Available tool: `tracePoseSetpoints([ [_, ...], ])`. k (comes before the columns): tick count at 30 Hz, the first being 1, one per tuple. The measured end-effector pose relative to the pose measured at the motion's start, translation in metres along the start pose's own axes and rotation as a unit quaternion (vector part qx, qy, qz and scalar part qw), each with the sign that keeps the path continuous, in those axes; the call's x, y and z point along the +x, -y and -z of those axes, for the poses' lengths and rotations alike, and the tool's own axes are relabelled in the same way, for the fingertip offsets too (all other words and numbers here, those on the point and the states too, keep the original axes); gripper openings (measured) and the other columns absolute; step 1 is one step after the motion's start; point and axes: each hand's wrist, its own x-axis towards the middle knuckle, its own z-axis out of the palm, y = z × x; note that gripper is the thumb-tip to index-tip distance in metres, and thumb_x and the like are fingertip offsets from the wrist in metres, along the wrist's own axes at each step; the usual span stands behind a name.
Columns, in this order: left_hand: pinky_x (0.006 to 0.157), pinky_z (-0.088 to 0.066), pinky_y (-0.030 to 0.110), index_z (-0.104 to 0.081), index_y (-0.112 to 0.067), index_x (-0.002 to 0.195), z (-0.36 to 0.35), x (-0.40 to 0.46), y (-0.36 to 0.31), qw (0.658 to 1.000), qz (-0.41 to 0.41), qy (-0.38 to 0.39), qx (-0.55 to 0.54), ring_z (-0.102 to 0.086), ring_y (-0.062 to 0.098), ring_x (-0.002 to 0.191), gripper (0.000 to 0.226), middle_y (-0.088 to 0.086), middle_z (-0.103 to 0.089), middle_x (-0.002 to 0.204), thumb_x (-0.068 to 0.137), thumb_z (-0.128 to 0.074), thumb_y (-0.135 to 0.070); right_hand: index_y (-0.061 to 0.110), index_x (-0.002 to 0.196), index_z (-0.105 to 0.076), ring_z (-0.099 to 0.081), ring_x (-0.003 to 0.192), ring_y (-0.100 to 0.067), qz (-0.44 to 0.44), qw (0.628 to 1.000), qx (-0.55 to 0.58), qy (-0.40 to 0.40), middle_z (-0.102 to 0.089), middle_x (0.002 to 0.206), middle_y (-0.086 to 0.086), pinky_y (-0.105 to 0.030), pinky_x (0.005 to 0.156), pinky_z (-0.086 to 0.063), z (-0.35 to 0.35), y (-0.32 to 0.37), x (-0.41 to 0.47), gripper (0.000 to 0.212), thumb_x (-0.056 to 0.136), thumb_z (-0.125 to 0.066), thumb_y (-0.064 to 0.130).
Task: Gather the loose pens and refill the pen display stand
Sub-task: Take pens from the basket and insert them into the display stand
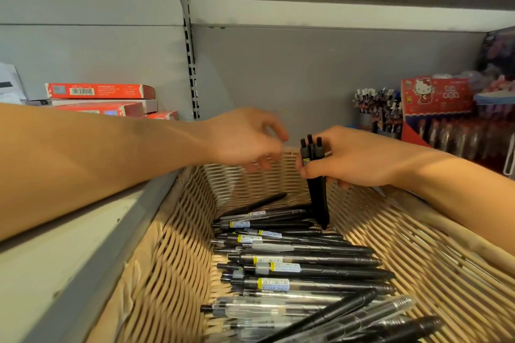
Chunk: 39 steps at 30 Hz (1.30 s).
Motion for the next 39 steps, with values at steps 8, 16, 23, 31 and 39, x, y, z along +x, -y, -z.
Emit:
tracePoseSetpoints([
  [8,0.095,-0.04,0.029,-0.033,-0.035,0.152,-0.012,-0.008,0.011,0.855,0.065,0.316,0.407,-0.049,0.012,0.108,0.056,-0.001,-0.056,0.139,0.1,-0.053,-0.039,0.021,0.091,-0.073,-0.066,0.077,-0.013,-0.009,0.999,0.023,-0.04,-0.074,0.097,-0.009,-0.039,0.075,-0.056,0.003,0.002,-0.002,0.019,0.089,-0.067,0.039],
  [16,0.071,-0.044,0.026,-0.038,-0.035,0.143,-0.009,-0.006,0.009,0.893,-0.007,0.231,0.386,-0.056,0.009,0.084,0.056,-0.006,-0.062,0.108,0.095,-0.058,-0.017,0.023,0.092,-0.07,-0.067,0.069,-0.002,0.015,1.0,0.019,0.0,-0.072,0.081,0.008,-0.014,0.058,-0.05,0.002,0.005,-0.004,0.009,0.088,-0.075,0.03],
  [23,0.064,-0.046,0.015,-0.06,-0.035,0.105,-0.002,0.002,0.008,0.979,-0.073,-0.057,0.182,-0.061,0.001,0.076,0.015,-0.012,-0.068,0.085,0.091,-0.066,-0.035,0.016,0.095,-0.07,-0.063,0.079,-0.022,0.028,0.999,-0.019,0.003,-0.07,0.085,-0.004,-0.028,0.068,-0.045,0.001,0.009,-0.007,0.01,0.087,-0.073,0.022],
  [31,0.082,-0.058,0.035,-0.063,-0.026,0.099,-0.008,-0.009,-0.012,0.995,-0.097,-0.007,0.006,-0.072,0.012,0.076,0.012,-0.004,-0.077,0.083,0.091,-0.07,-0.031,0.018,0.09,-0.067,-0.056,0.06,-0.005,0.002,0.999,-0.031,-0.009,-0.063,0.071,0.003,-0.027,0.061,-0.041,0.001,0.011,-0.005,0.008,0.088,-0.072,0.023],
  [39,0.075,-0.057,0.029,-0.055,-0.019,0.101,-0.01,-0.005,-0.012,0.996,-0.028,0.059,-0.061,-0.072,0.008,0.079,0.016,-0.002,-0.078,0.086,0.093,-0.06,-0.006,0.029,0.089,-0.071,-0.068,0.088,-0.009,0.011,0.999,-0.015,-0.028,-0.073,0.09,0.009,-0.032,0.086,-0.052,0.0,0.011,-0.006,0.01,0.083,-0.079,0.03],
])
